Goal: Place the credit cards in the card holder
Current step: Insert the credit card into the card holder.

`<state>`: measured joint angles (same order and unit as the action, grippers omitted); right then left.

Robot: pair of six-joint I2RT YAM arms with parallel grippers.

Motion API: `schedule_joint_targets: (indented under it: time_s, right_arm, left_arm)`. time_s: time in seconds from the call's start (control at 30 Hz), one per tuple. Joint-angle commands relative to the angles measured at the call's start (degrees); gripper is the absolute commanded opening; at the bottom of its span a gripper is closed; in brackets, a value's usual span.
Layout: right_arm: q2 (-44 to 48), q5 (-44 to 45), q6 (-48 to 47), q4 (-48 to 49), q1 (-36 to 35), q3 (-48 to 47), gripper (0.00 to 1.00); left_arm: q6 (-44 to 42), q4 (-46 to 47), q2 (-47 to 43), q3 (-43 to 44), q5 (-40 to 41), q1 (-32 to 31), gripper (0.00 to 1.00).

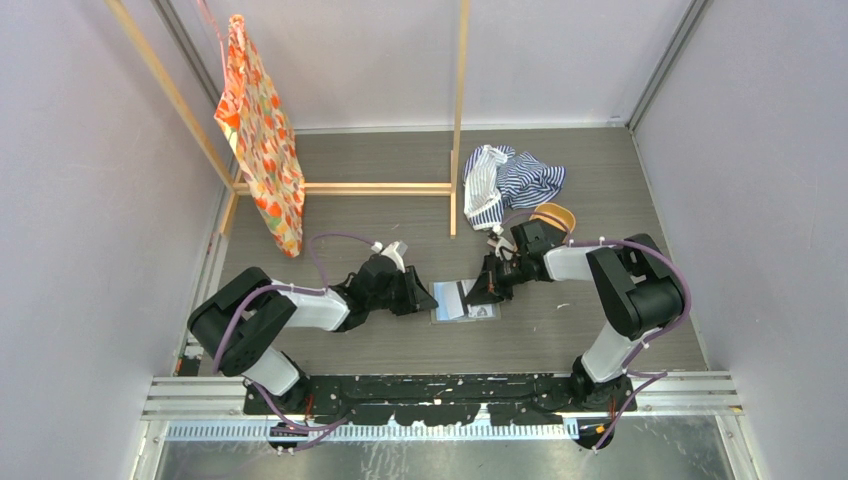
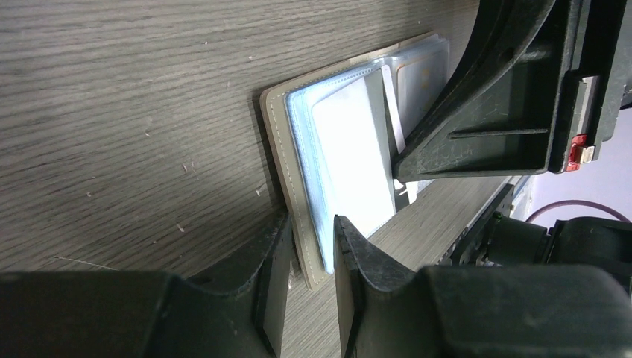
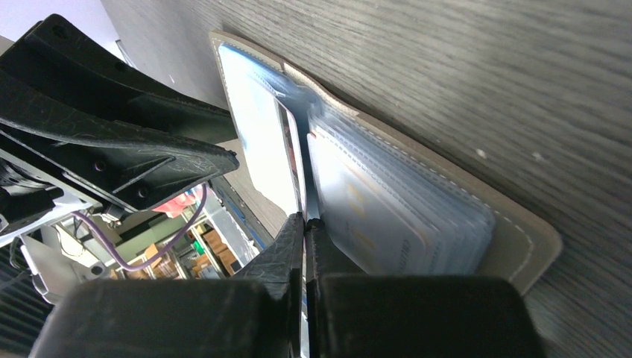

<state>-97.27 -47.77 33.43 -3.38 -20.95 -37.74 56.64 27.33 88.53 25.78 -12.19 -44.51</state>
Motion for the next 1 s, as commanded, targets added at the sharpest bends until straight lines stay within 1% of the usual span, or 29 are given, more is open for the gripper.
schedule_joint_targets:
  time_s: [0.0,0.17,0.27,0.43,0.53,0.63,0.73,0.9,0.97]
  right_arm:
    - [-0.9,-0.5,2.3,2.6,-1.5,-0.7,0.11]
    - [-1.0,-1.3,4.1,5.5,-1.8,-0.5,0.13]
    - [-1.9,-1.6,3.9,5.8,-1.8,-0.8,0.14]
    - [-2.7,-3.8,3.9,6.5,-0.8,-1.1,0.05]
    - [-2.6,-5.7,5.1,8.3,0.0,-0.6,0.03]
    - [-2.4,-7.6,6.7,10.5,0.4,-0.2,0.01]
    - [-2.2,-8.6,7.8,12.3,0.7,0.1,0.01]
    - [-2.9,-8.2,7.3,11.7,0.9,0.1,0.01]
    - [-3.8,-5.9,3.8,7.0,0.9,-1.2,0.01]
  left_arm:
    - [1.1,4.6,1.1,-0.6,-1.8,-0.7,0.29]
    - [1.5,4.8,0.7,-0.7,-1.7,-0.9,0.30]
    - [1.8,4.8,-0.3,-1.0,-1.1,-1.0,0.32]
    - [2.0,3.0,-4.6,-2.6,1.2,-0.9,0.41]
    - [1.6,1.2,-8.2,-3.6,2.7,-0.9,0.45]
    - [1.4,0.1,-11.3,-4.4,3.4,-0.8,0.46]
    - [1.7,1.3,-12.9,-5.0,2.8,-0.7,0.46]
    - [2.3,3.5,-13.7,-5.8,2.0,-0.6,0.47]
    - [2.7,3.6,-12.9,-5.7,1.9,-0.6,0.47]
